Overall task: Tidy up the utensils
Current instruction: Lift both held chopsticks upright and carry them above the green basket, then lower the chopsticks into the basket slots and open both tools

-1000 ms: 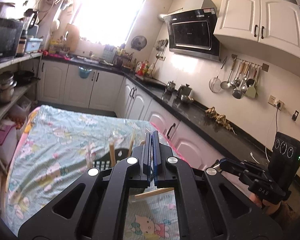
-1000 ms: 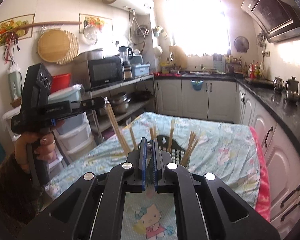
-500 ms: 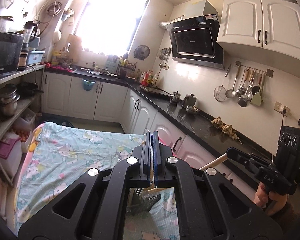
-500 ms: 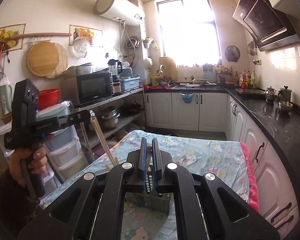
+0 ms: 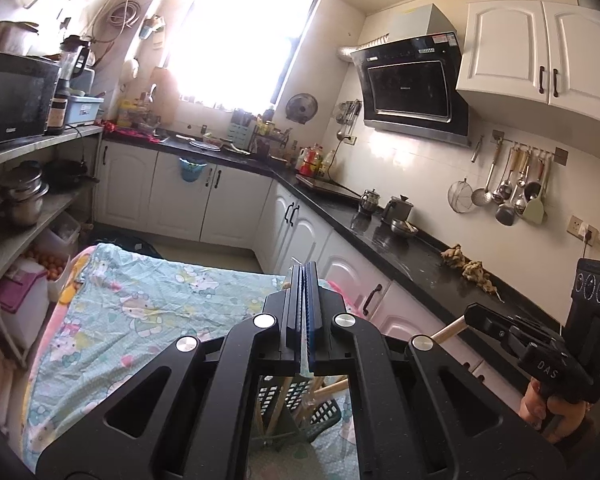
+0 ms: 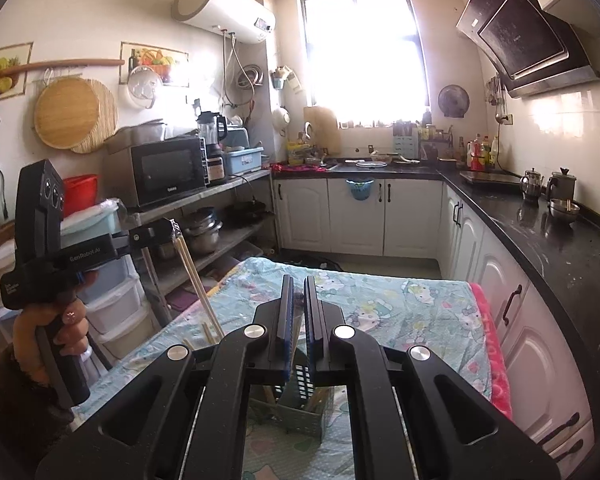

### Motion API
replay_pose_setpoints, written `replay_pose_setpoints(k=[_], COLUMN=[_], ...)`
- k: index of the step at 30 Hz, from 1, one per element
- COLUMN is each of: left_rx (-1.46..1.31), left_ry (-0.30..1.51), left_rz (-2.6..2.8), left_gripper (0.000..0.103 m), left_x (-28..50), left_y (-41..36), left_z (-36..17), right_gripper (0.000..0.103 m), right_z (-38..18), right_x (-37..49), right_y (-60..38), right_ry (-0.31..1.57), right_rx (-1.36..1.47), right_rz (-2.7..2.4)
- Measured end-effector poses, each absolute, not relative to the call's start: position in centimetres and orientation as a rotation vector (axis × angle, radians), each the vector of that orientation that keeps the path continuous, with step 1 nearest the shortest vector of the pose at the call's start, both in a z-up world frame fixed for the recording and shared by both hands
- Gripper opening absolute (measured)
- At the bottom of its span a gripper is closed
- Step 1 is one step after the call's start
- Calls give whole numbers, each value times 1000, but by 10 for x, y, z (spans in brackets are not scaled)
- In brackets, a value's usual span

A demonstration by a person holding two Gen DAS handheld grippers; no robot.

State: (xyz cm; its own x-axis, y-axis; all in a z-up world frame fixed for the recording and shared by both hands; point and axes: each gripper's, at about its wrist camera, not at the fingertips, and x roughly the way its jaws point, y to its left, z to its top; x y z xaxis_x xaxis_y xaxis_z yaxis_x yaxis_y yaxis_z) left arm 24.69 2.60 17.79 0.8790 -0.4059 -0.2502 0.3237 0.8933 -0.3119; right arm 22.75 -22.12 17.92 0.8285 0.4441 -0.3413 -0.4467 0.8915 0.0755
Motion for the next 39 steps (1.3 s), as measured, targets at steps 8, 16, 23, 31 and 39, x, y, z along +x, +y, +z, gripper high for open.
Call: replay_pose_setpoints(k=[8, 16, 23, 31, 39], left_rx=[-267, -255, -244, -242, -248], left_ry=[338, 393, 456, 474, 457], left_rz=[-388, -383, -357, -334, -296], left_gripper=[0, 0, 1, 30, 68], left_x=[257, 264, 265, 254, 229], left_y=[23, 19, 18, 23, 32], left_z=[151, 119, 99, 93, 98], right_gripper=[6, 6, 19, 41, 63], right_z=[148, 116, 100, 102, 111], right_x=[246, 257, 260, 246, 218], right_y=[-209, -195, -190, -194, -201], right_ry=[429, 482, 509, 475, 408], right_rx=[-38, -29, -1, -2, -11], right_rz=[453, 454, 459, 449, 437])
